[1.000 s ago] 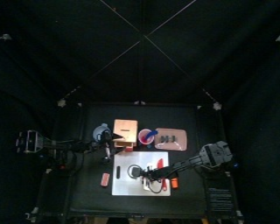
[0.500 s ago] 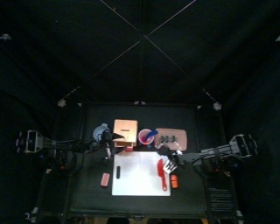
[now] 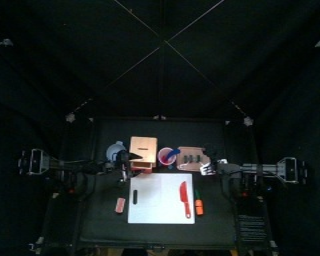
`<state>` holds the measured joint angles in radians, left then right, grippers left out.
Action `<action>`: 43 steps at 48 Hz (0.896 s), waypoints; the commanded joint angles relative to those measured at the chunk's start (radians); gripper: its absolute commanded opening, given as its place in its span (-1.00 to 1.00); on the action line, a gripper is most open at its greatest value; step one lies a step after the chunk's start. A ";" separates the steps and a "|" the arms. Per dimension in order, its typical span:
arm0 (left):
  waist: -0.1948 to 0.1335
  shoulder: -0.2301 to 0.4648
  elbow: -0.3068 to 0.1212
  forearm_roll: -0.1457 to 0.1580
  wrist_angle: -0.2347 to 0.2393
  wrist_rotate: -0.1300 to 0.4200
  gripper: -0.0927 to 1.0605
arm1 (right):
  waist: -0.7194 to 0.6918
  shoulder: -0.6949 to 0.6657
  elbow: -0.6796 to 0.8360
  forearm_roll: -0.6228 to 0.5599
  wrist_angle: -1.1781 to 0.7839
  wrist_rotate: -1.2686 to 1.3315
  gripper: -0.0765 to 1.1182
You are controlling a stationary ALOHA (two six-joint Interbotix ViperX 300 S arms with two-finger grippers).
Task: Place sushi on board then cut the sushi with the knife then place the pieces on the plate
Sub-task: Place the 4 sushi pieces on the plate
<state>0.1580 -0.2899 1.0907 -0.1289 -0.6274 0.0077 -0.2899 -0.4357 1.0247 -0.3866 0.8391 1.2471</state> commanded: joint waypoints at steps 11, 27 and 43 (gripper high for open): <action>0.003 -0.008 -0.002 0.003 -0.005 0.000 0.93 | -0.189 -0.011 0.025 -0.046 -0.212 0.000 0.18; 0.005 -0.008 0.000 0.005 -0.005 0.000 0.93 | -0.221 -0.008 0.074 -0.051 -0.287 0.006 0.23; 0.005 -0.008 0.000 0.003 -0.005 0.000 0.93 | -0.235 -0.006 0.084 -0.057 -0.324 0.003 0.51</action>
<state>0.1595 -0.2915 1.1014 -0.1273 -0.6274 0.0061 -0.5200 -0.4372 1.1183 -0.4387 0.5216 1.2487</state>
